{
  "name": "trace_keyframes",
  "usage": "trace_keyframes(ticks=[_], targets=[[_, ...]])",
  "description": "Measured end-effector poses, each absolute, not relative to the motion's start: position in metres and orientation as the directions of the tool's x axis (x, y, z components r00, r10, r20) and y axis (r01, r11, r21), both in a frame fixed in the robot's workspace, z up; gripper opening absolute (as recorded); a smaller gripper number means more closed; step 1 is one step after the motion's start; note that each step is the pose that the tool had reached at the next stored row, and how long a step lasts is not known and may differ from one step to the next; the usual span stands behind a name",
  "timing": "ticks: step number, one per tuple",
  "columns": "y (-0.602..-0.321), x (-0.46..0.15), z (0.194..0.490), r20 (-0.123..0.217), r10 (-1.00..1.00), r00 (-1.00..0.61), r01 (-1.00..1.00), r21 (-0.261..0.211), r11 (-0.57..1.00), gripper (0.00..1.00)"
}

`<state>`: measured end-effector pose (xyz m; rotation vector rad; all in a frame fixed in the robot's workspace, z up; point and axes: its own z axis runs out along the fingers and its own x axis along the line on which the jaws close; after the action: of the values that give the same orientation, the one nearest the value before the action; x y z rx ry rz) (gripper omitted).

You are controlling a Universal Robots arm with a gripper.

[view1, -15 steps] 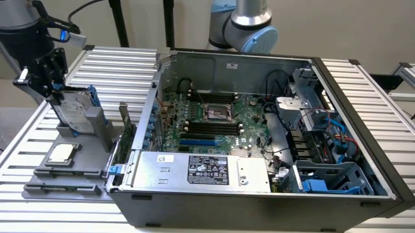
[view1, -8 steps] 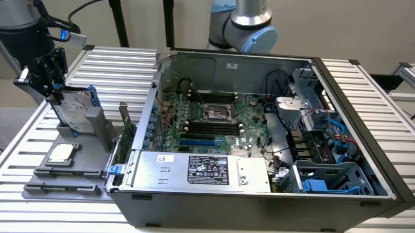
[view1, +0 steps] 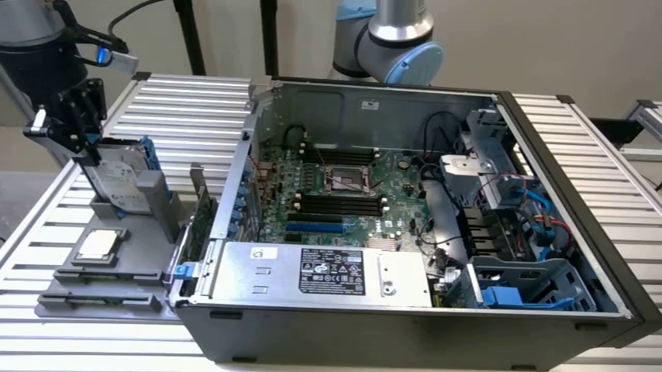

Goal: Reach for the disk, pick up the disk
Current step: 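Pick up the disk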

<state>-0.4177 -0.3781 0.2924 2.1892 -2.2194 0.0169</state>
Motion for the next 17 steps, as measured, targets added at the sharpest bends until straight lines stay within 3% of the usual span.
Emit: trace_keyframes(ticks=[17], targets=[[-0.3781, -0.4177, 0.2924, 0.026, -1.0, -0.013, -1.0, 0.009, 0.013, 0.33]])
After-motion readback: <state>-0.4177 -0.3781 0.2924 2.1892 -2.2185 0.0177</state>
